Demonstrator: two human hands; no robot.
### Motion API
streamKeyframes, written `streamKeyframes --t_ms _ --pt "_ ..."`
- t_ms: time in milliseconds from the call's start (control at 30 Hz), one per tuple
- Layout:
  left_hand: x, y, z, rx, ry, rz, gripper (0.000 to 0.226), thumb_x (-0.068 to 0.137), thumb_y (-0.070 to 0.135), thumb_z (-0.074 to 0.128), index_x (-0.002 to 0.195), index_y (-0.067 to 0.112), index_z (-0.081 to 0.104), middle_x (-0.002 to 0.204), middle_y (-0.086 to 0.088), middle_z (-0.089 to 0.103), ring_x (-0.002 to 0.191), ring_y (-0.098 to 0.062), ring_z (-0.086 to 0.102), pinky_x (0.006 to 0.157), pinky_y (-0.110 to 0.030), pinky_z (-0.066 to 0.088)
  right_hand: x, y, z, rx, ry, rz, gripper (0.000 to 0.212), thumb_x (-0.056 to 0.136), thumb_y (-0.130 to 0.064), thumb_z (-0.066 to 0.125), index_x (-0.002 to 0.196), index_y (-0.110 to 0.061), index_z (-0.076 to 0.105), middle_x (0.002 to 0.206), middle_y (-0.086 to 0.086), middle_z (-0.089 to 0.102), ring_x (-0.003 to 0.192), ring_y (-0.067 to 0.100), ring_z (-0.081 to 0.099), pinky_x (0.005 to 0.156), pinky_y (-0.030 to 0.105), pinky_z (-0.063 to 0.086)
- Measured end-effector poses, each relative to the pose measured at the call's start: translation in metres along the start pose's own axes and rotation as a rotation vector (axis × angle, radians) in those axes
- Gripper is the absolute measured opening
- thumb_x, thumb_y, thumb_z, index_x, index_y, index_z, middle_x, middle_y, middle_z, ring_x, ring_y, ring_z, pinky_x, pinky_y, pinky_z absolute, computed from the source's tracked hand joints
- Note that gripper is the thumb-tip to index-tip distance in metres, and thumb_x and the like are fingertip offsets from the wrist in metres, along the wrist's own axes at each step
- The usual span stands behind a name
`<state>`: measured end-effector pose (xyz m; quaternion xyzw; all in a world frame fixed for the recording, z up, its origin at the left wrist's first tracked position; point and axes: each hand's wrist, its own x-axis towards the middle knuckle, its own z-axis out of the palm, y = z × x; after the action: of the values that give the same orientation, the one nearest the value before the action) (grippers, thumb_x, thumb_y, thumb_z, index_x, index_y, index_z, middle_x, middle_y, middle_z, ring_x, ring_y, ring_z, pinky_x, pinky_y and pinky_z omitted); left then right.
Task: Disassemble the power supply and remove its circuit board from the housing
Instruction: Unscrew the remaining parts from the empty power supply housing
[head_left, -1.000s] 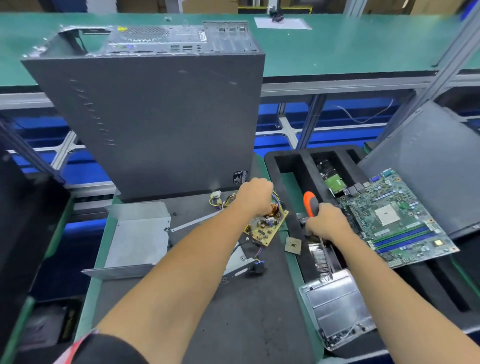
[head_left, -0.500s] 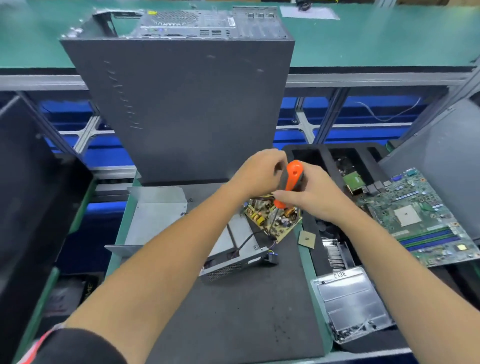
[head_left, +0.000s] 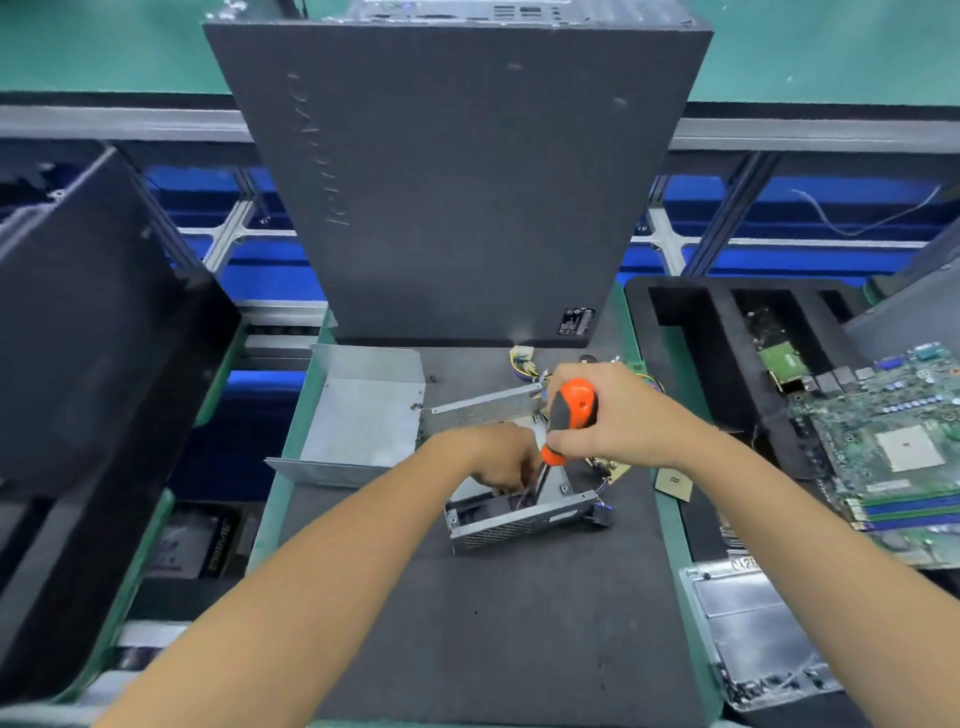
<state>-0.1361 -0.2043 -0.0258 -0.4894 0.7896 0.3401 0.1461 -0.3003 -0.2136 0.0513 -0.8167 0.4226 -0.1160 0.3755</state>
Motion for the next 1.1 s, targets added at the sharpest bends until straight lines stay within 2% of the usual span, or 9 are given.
streamKeyframes --t_ms 200,333,400,500,667,800,933,1033,1100 --pt "0.010 -0.001 0.010 -0.070 0.082 0.086 0.030 0.077 -0.005 0.050 0.067 0.023 0.054 0.062 0.002 0.049 0.056 -0.014 0.043 0.044 -0.013 0.031 -0.005 0.005 -0.002 -0.008 0.008 0.029 0.020 0.067 -0.014 0.077 0.076 -0.016 0.060 0.050 -0.015 0.050 0.049 0.003 0.043 0.047 0.015 0.034" --pt "0.019 0.000 0.015 -0.082 0.081 0.103 0.015 0.083 -0.003 0.048 0.091 0.003 0.059 0.084 -0.013 0.059 0.076 -0.028 0.052 0.063 -0.024 0.039 -0.007 0.007 -0.005 -0.004 0.016 0.011 0.021 0.067 -0.014 0.076 0.077 -0.013 0.058 0.051 -0.013 0.047 0.050 0.005 0.039 0.049 0.021 0.034" --pt "0.019 0.000 0.014 -0.073 0.062 0.111 0.011 0.084 -0.003 0.047 0.088 0.002 0.057 0.087 -0.014 0.059 0.079 -0.030 0.052 0.066 -0.032 0.041 -0.008 0.007 -0.003 0.001 0.008 -0.003 0.022 0.068 -0.013 0.077 0.078 -0.013 0.058 0.054 -0.012 0.048 0.051 0.006 0.039 0.050 0.020 0.034" --pt "0.021 0.000 0.014 -0.047 0.041 0.112 0.016 0.084 -0.006 0.047 0.080 0.009 0.051 0.078 -0.009 0.054 0.073 -0.026 0.047 0.062 -0.027 0.035 -0.010 0.006 -0.001 -0.011 0.006 -0.021 0.022 0.068 -0.010 0.077 0.081 -0.009 0.058 0.055 -0.016 0.047 0.052 0.004 0.039 0.049 0.015 0.032" --pt "0.021 0.002 0.015 -0.077 0.008 0.110 0.026 0.082 -0.010 0.044 0.103 -0.004 0.057 0.102 -0.021 0.061 0.092 -0.036 0.057 0.081 -0.043 0.048 -0.009 0.004 -0.003 -0.007 -0.006 -0.038 0.020 0.069 -0.009 0.076 0.082 -0.009 0.060 0.054 -0.020 0.050 0.052 0.002 0.044 0.049 0.012 0.033" --pt "0.021 0.000 0.013 -0.072 0.017 0.148 0.026 0.081 -0.011 0.043 0.098 -0.002 0.060 0.092 -0.009 0.058 0.090 -0.030 0.056 0.071 -0.030 0.043 -0.009 0.002 -0.001 -0.002 -0.013 -0.041 0.021 0.068 -0.012 0.076 0.080 -0.013 0.059 0.060 -0.017 0.052 0.056 0.003 0.045 0.051 0.012 0.035" --pt "0.022 0.003 0.012 -0.037 0.003 0.171 0.019 0.082 -0.010 0.046 0.090 0.007 0.050 0.098 -0.020 0.058 0.083 -0.028 0.048 0.072 -0.032 0.042 -0.010 -0.002 0.003 0.029 -0.051 -0.033 0.019 0.068 -0.011 0.076 0.079 -0.014 0.060 0.064 -0.015 0.057 0.058 0.001 0.049 0.052 0.010 0.036" --pt "0.021 0.003 0.011 -0.030 -0.008 0.184 0.017 0.085 -0.007 0.047 0.090 0.008 0.052 0.097 -0.017 0.057 0.085 -0.028 0.049 0.071 -0.024 0.039 -0.014 -0.004 0.008 0.040 -0.048 -0.035 0.019 0.069 -0.013 0.076 0.078 -0.014 0.059 0.064 -0.010 0.059 0.058 0.003 0.048 0.052 0.014 0.036" --pt "0.020 0.002 0.011 -0.037 0.011 0.181 0.017 0.084 -0.008 0.044 0.089 0.008 0.049 0.098 -0.021 0.058 0.087 -0.033 0.052 0.078 -0.036 0.045 -0.016 -0.005 0.007 0.063 -0.007 -0.024 0.019 0.068 -0.013 0.075 0.077 -0.015 0.059 0.064 -0.008 0.059 0.059 0.005 0.049 0.052 0.020 0.040"
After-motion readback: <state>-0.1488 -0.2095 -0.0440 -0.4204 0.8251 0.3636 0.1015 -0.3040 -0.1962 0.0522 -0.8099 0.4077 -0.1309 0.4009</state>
